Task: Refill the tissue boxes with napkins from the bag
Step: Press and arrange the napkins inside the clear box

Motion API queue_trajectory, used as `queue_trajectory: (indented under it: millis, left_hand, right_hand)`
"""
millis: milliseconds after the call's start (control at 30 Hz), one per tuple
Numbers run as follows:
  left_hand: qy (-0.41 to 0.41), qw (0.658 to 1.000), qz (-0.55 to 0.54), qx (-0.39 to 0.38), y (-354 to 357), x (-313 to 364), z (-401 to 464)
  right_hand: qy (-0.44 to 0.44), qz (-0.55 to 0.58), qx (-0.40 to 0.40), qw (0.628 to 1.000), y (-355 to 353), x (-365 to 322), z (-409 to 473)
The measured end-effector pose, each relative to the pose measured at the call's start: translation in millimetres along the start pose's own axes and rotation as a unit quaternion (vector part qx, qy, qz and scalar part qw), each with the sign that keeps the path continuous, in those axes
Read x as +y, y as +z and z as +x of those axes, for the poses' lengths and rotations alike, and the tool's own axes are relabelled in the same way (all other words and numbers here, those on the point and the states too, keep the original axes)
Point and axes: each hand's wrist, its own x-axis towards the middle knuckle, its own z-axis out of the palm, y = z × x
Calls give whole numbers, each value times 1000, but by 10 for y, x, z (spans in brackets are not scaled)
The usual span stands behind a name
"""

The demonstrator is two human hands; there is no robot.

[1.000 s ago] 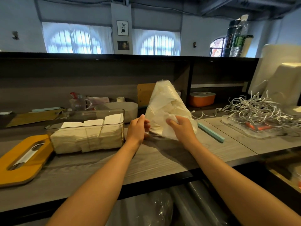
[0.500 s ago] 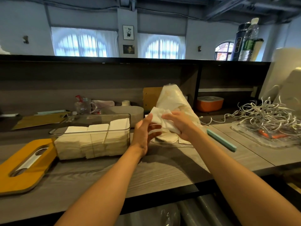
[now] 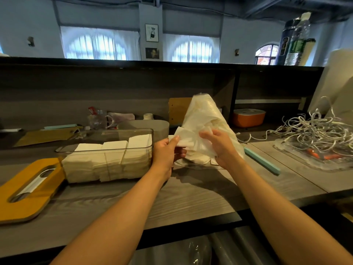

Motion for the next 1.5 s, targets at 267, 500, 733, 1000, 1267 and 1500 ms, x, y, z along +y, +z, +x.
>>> queue_trajectory:
  millis: [267, 500, 733, 1000, 1267, 1500]
  left_hand:
    - [-39, 998, -54, -17, 40, 13, -11]
    - [-77, 995, -31, -49, 30, 18, -67]
    - [-112, 992, -46, -29, 0, 47, -46]
    - [-101, 981, -5, -167, 2, 92, -155]
    - [-143, 984, 5, -108, 68, 65, -155]
    - [-206, 952, -101, -201, 50, 40, -135]
  right_hand:
    - [19, 125, -98, 987, -83, -25, -74]
    - [-61, -47, 26, 997, 18, 31, -71]
    - [-56, 98, -5, 994, -82, -75, -64]
    - [-58, -49, -58, 995, -6, -87, -131]
    - [-100, -160, 103, 977, -12, 9, -47]
    - [-115, -70, 49, 990, 193, 34, -104]
